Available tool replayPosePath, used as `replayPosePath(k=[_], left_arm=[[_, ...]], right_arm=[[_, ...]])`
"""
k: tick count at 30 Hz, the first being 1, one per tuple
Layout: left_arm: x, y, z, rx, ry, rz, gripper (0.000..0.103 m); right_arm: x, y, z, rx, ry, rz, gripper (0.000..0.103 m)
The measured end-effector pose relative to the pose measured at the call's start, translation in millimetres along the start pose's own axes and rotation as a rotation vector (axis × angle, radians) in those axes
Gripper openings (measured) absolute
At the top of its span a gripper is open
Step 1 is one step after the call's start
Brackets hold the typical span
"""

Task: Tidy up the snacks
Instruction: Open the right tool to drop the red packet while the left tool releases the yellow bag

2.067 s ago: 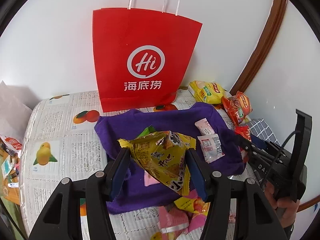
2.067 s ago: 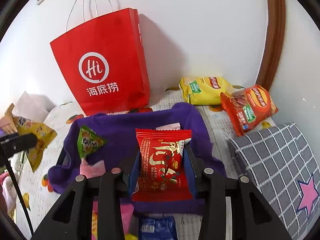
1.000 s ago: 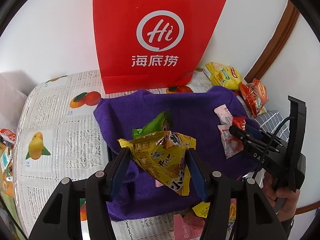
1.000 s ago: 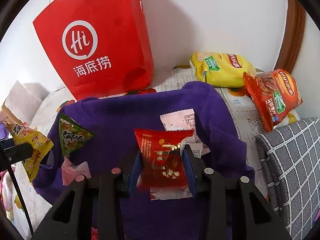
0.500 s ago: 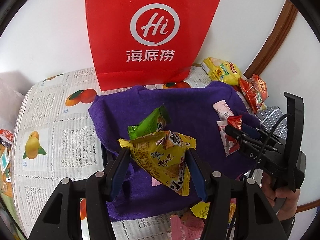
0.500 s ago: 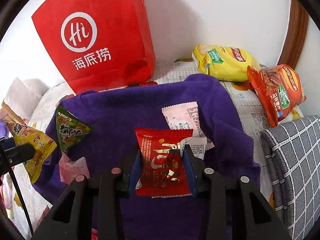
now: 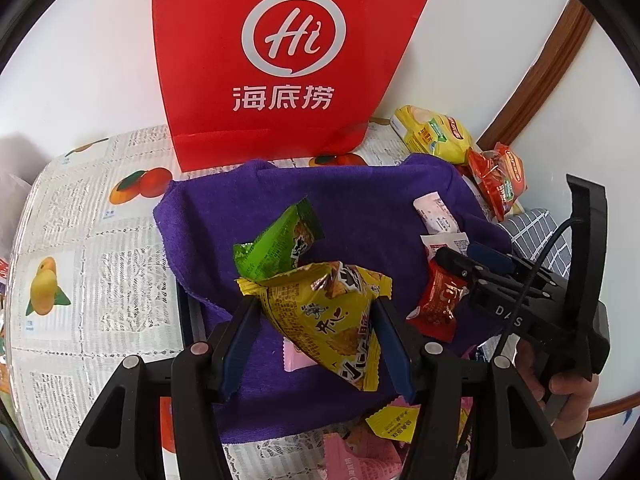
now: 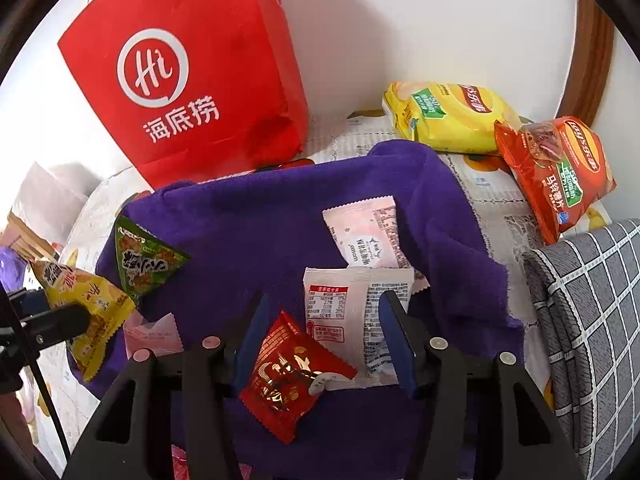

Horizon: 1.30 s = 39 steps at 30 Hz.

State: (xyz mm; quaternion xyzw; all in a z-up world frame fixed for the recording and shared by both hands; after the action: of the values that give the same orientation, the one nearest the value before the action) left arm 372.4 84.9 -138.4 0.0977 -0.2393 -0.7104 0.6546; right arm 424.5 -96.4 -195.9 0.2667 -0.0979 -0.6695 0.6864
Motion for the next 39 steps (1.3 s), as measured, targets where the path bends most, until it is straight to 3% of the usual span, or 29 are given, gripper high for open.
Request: replayPosePath(k=[20, 35, 39], left_arm=[[2, -5, -22, -0.056, -0.014, 0.006, 0.056], [-1, -2, -18, -0.028, -0.049, 0.036, 0.056], [-1, 0, -14, -0.011, -0.053, 0.040, 0.061]], right_arm=[[0, -2, 11, 0.018, 0.007, -0.028, 0.056], [0, -6, 16, 0.020, 0.011, -0.040, 0.056], [2, -8, 21, 0.023, 0.001, -0.040, 0.056]])
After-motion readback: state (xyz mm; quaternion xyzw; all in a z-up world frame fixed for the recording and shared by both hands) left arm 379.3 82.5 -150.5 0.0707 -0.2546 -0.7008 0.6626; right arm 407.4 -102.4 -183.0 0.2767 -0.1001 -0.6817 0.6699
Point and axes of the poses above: each gripper's, at about its wrist camera, not at the fingertips, and z roughly against the way its jaws point, x to its right, y to its top, the point moved 3 cm from there along -z, roughly the way its jaws point, and after that the axes turned 5 degrees about -z, right-handed, at the moved point
